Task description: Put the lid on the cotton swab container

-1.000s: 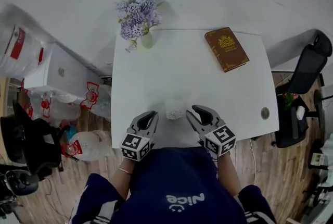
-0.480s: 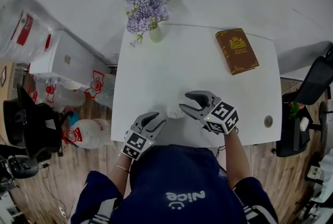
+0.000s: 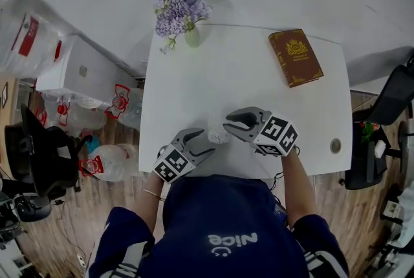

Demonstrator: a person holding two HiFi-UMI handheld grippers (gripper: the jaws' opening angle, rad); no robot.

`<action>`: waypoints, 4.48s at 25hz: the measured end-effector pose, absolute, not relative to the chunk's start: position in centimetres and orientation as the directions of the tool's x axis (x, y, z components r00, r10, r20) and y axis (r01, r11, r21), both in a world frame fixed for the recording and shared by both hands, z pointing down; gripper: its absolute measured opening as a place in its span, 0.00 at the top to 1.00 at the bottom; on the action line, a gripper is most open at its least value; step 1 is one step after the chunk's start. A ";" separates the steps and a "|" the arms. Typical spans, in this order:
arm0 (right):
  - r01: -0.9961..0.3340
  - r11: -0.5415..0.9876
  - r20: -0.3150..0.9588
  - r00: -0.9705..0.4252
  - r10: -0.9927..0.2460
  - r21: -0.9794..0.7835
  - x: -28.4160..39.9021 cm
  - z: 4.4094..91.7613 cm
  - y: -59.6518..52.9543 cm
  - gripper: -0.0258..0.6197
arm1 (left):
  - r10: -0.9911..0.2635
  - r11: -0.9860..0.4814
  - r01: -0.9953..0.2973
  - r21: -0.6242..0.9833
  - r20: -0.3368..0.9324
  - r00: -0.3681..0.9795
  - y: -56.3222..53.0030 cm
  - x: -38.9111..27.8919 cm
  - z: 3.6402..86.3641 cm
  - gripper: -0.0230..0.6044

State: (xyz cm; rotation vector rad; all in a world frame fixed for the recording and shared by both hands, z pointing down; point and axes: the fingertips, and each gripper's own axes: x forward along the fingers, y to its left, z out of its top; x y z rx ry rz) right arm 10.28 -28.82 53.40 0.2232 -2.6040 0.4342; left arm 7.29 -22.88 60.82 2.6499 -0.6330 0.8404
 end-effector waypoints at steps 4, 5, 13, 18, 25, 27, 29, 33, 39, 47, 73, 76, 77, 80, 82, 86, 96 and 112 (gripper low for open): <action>-0.234 0.939 0.493 -0.866 -0.084 -0.251 10.3 53.4 -28.8 0.80 | -0.255 -0.904 -0.409 0.124 0.612 0.749 -23.6 8.4 61.5 0.51; -0.239 0.939 0.494 -0.865 -0.090 -0.247 10.2 53.4 -28.8 0.80 | -0.251 -0.902 -0.410 0.135 0.608 0.753 -23.8 8.6 61.6 0.51; -0.255 0.937 0.500 -0.860 -0.106 -0.240 10.2 53.0 -28.2 0.80 | -0.241 -0.911 -0.393 0.124 0.612 0.753 -24.1 9.2 61.9 0.58; -0.245 0.933 0.499 -0.862 -0.085 -0.264 10.3 52.5 -26.8 0.80 | -0.240 -0.913 -0.389 0.122 0.611 0.755 -24.1 9.2 61.9 0.58; -0.266 0.926 0.487 -0.867 -0.108 -0.268 9.6 52.3 -25.2 0.80 | -0.260 -0.904 -0.409 0.121 0.605 0.753 -24.1 9.2 61.8 0.58; -0.268 0.923 0.488 -0.866 -0.106 -0.275 9.3 52.6 -24.8 0.80 | -0.259 -0.905 -0.408 0.120 0.606 0.752 -24.0 9.1 61.9 0.58; -0.283 0.917 0.490 -0.864 -0.117 -0.280 9.3 52.8 -24.5 0.80 | -0.259 -0.906 -0.407 0.118 0.607 0.751 -24.0 9.1 61.9 0.58; -0.327 0.899 0.495 -0.856 -0.152 -0.290 9.4 53.3 -24.4 0.84 | -0.265 -0.907 -0.408 0.105 0.611 0.746 -23.9 9.1 61.8 0.58; -0.380 0.884 0.536 -0.823 -0.188 -0.273 9.4 54.5 -23.9 0.86 | -0.272 -0.905 -0.414 0.100 0.615 0.741 -24.0 9.1 61.9 0.58; -0.431 0.879 0.552 -0.792 -0.260 -0.203 9.3 54.5 -23.7 0.86 | -0.272 -0.903 -0.417 0.104 0.613 0.742 -23.9 9.2 61.9 0.58; -0.616 0.771 0.482 -0.730 -0.485 -0.158 9.7 52.1 -24.5 0.86 | -0.367 -0.822 -0.539 0.185 0.551 0.749 -23.3 7.2 59.9 0.54; -0.710 0.688 0.408 -0.679 -0.610 -0.151 11.2 50.5 -25.5 0.86 | -0.405 -0.808 -0.561 0.179 0.523 0.750 -22.7 5.1 58.3 0.54; -0.743 0.657 0.387 -0.648 -0.656 -0.130 12.0 50.0 -25.7 0.86 | -0.429 -0.801 -0.573 0.173 0.501 0.752 -22.7 4.5 57.3 0.54; -0.828 0.554 0.323 -0.549 -0.771 -0.087 13.9 48.5 -25.5 0.86 | -0.506 -0.773 -0.607 0.185 0.398 0.765 -22.6 2.9 53.8 0.54; -0.873 0.480 0.277 -0.484 -0.830 -0.090 15.0 47.8 -24.8 0.86 | -0.545 -0.749 -0.626 0.217 0.335 0.769 -22.4 1.9 51.5 0.54; -0.911 0.398 0.216 -0.411 -0.886 -0.105 15.1 47.4 -22.4 0.86 | -0.592 -0.725 -0.639 0.258 0.242 0.769 -21.4 0.5 48.0 0.54; -0.942 0.329 0.217 -0.336 -0.916 -0.071 14.0 47.6 -20.1 0.86 | -0.594 -0.767 -0.602 0.221 0.109 0.797 -20.3 -0.3 45.1 0.65; -0.939 0.337 0.208 -0.342 -0.916 -0.063 14.0 47.0 -21.6 0.87 | -0.673 -0.698 -0.681 0.222 0.121 0.729 -21.7 -1.3 45.2 0.93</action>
